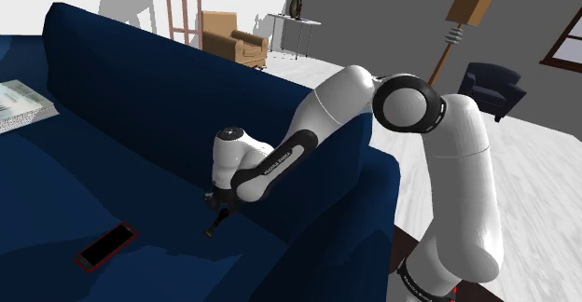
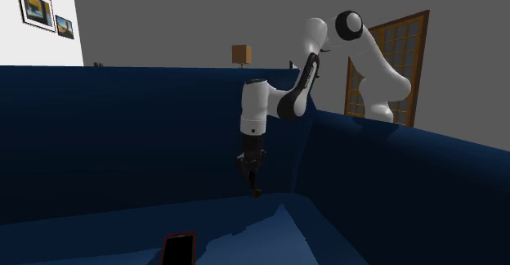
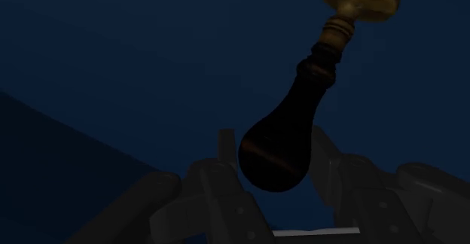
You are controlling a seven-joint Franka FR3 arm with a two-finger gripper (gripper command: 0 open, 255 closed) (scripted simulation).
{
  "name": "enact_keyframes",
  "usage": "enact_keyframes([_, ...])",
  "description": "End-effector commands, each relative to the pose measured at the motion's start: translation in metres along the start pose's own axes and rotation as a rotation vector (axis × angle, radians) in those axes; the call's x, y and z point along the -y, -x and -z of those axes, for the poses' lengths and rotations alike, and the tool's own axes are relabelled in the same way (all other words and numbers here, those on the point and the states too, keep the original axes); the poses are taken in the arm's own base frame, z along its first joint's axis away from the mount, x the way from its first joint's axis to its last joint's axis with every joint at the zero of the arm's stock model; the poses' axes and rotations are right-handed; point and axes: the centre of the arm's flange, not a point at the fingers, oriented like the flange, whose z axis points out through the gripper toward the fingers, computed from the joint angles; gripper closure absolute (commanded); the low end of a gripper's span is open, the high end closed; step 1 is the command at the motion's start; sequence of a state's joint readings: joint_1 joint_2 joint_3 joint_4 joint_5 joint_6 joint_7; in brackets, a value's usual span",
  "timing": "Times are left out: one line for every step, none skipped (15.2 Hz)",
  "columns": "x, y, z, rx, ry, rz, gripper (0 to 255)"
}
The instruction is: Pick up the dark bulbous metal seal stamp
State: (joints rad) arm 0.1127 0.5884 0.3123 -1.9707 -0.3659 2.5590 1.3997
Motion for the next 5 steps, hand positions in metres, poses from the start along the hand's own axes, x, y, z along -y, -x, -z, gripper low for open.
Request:
enact_keyframes([0.0, 0.0, 0.01, 0.0, 0.0, 0.0, 255])
enact_keyframes([0.001, -0.001, 0.015, 0.0, 0.0, 0.0, 255])
enact_keyframes([0.001, -0.001, 0.021, 0.0, 0.0, 0.0, 255])
enact_keyframes([0.001, -0.001, 0.022, 0.0, 0.0, 0.0, 255])
enact_keyframes([0.001, -0.001, 0.022, 0.0, 0.0, 0.0, 255])
